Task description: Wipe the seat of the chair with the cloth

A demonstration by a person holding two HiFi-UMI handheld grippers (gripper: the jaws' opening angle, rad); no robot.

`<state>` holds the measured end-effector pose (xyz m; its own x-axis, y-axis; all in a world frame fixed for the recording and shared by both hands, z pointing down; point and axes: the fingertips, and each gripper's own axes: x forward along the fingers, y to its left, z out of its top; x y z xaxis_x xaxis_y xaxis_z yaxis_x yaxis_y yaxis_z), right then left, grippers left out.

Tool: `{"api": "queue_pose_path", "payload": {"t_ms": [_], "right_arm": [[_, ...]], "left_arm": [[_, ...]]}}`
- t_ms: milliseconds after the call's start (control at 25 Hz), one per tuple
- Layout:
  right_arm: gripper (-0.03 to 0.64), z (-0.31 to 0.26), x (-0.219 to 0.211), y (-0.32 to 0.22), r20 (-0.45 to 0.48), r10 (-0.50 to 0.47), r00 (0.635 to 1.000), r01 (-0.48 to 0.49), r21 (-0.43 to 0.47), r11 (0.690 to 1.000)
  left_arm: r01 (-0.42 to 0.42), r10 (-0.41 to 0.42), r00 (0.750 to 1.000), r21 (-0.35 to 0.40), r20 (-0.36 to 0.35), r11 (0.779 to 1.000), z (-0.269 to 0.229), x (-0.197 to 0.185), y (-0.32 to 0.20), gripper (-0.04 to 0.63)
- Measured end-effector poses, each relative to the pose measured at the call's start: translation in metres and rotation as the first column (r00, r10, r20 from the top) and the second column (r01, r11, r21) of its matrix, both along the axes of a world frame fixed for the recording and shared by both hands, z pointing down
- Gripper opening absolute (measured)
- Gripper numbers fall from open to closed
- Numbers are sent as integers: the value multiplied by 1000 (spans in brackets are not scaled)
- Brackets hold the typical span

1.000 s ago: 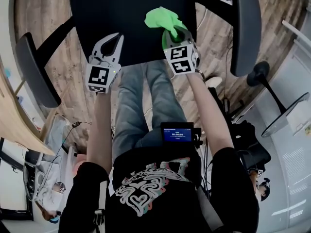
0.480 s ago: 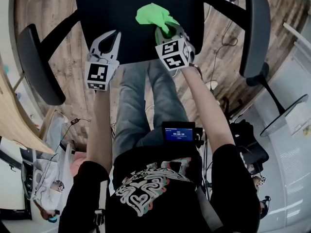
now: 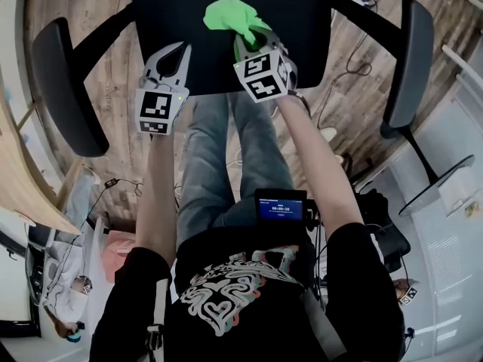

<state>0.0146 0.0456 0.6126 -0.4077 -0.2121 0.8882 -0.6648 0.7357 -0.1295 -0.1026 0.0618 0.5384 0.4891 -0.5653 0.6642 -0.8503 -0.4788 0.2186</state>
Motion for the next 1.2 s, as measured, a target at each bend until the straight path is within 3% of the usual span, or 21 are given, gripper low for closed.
{"api": "queue_pose_path", "payload": {"t_ms": [400, 1200], "right_arm": [[63, 1, -52, 6, 51, -39, 998, 40, -26, 999], [63, -4, -86, 11, 122, -59, 991, 67, -65, 996]], "left_arm": [[-4, 4, 1000, -19, 5, 1000, 8, -3, 5, 2], [43, -42, 999, -68, 20, 997, 22, -18, 11, 2]]}}
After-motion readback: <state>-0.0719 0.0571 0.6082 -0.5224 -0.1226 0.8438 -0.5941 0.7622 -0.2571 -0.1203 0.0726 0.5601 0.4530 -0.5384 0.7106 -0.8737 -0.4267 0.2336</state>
